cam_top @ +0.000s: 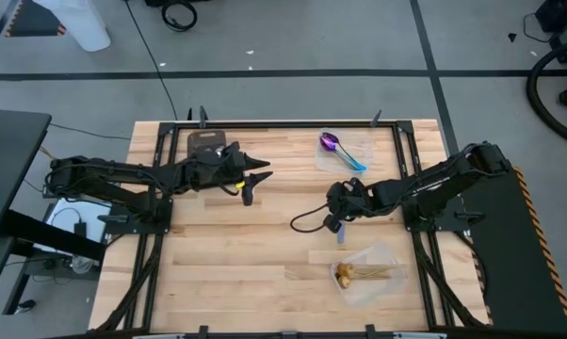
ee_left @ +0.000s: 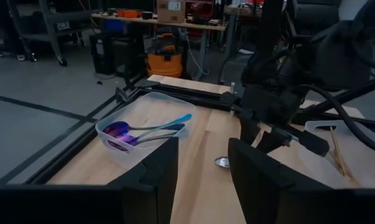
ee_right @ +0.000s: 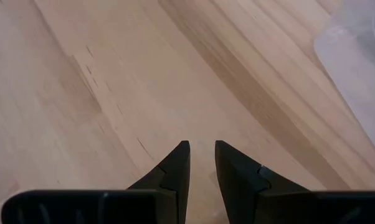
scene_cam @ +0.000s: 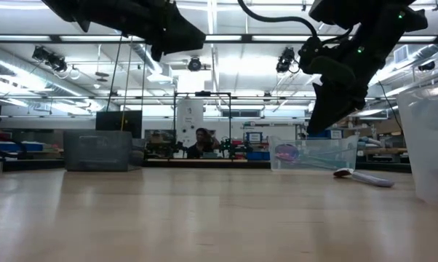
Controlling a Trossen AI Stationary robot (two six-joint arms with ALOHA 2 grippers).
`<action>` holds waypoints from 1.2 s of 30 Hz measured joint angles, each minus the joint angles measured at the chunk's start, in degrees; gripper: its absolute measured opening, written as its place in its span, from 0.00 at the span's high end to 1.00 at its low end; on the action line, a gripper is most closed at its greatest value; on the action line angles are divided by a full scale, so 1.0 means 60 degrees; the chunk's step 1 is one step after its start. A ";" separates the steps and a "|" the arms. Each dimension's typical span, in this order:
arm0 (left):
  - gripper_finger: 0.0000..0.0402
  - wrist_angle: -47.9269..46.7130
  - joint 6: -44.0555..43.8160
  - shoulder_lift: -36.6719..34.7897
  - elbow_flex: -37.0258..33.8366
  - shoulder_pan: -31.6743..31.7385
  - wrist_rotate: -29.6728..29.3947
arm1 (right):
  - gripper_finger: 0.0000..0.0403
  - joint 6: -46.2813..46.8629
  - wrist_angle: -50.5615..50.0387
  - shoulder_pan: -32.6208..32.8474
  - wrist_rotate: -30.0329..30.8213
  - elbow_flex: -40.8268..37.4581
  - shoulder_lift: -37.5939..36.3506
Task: Sort silverware by color (type)
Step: Put the purple spoon into the black bin
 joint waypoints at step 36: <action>0.63 -0.0404 0.0019 0.0000 -0.0006 0.0160 -0.0029 | 0.53 0.2605 -0.1865 -0.0131 -0.1566 0.0004 0.1135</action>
